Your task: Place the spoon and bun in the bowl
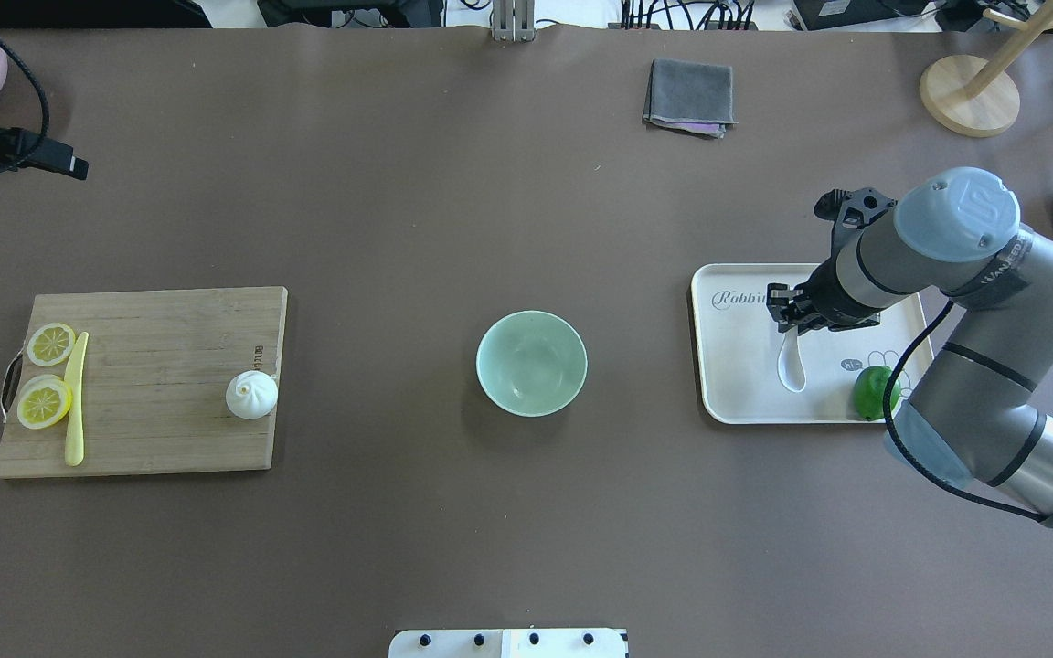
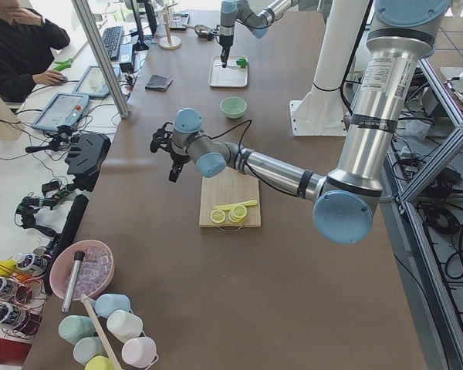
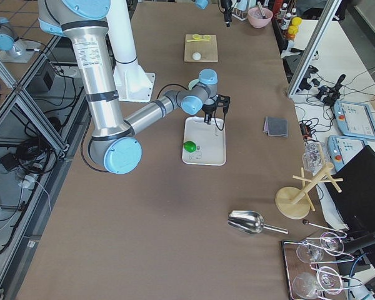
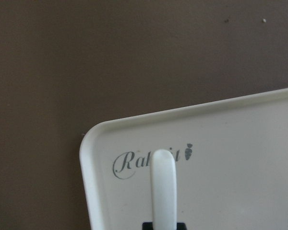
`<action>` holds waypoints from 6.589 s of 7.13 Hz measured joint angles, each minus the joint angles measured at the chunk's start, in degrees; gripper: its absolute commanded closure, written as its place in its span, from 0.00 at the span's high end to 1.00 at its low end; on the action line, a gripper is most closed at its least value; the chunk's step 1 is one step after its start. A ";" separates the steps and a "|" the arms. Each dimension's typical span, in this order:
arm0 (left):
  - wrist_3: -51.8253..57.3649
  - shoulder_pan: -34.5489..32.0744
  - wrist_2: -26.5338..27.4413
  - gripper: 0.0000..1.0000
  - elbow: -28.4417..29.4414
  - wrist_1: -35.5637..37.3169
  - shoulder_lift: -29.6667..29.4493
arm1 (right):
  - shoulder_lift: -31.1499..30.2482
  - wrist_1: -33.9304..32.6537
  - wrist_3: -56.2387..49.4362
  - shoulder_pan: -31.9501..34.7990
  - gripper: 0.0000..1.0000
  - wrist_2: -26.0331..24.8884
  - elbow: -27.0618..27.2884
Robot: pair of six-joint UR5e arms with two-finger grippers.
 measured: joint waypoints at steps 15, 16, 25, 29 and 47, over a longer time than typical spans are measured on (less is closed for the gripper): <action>-13.72 30.21 19.21 0.00 -13.30 0.12 7.75 | 20.28 -8.47 11.88 -7.42 0.00 -3.48 -3.81; -13.77 29.81 17.63 0.00 -15.31 0.28 8.20 | 21.24 -8.47 11.92 -8.30 0.00 -4.47 -4.62; -13.33 20.54 6.73 0.00 -16.16 2.42 5.11 | 26.51 -7.56 13.97 -16.08 1.00 -13.85 -12.27; -16.73 20.99 6.98 0.00 -14.70 13.83 -8.68 | 24.99 -8.96 13.63 -11.38 1.00 -8.57 -8.80; -13.12 21.75 21.82 0.98 -9.71 22.71 -21.62 | -4.11 -14.90 -38.76 15.75 1.00 2.42 3.88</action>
